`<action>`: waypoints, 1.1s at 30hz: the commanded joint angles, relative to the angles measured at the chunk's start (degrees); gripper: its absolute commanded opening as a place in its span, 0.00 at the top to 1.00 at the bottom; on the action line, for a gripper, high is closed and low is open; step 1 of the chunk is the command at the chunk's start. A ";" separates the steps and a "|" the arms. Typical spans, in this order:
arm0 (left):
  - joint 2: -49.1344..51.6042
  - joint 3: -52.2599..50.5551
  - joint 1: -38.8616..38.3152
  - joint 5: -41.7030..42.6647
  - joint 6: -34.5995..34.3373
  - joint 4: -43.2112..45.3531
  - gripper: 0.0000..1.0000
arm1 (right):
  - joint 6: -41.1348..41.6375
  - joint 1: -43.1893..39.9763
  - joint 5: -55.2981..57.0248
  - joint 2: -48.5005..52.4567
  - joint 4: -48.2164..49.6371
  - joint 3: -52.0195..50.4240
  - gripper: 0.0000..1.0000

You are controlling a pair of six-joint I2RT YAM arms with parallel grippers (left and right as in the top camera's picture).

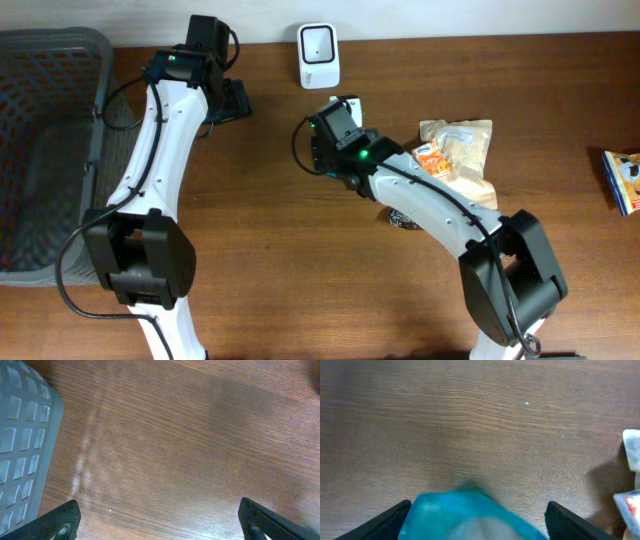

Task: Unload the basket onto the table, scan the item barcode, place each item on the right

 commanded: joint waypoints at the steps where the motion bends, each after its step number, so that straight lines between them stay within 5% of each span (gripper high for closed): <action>1: 0.92 -0.15 -0.28 -0.22 -0.72 -0.09 0.01 | 1.07 0.26 -1.33 -1.97 0.02 0.85 0.15; 4: 0.90 -0.15 -0.28 -0.20 -0.72 -0.09 0.01 | 1.20 0.26 -1.31 -1.97 0.02 0.85 0.14; 7: 0.92 -0.15 -0.28 -0.20 -0.72 -0.11 0.01 | 4.94 0.24 -1.29 -1.97 0.02 0.85 0.01; 13: 0.90 -0.15 -0.28 -0.20 -0.72 -0.11 0.01 | 7.58 0.66 3.96 -1.99 -1.22 1.38 0.02; 24: 0.92 -0.15 -0.28 -0.20 -0.72 -0.09 0.01 | 9.11 1.01 6.25 -1.99 -17.38 15.96 0.01; 28: 0.90 -0.15 -0.28 -0.20 -0.72 -0.11 0.01 | 16.74 1.01 7.37 -2.01 -24.96 20.15 0.02; 33: 0.90 -0.15 -0.28 -0.20 -0.72 -0.11 0.01 | 17.55 1.57 -0.94 -2.97 -34.69 25.18 0.02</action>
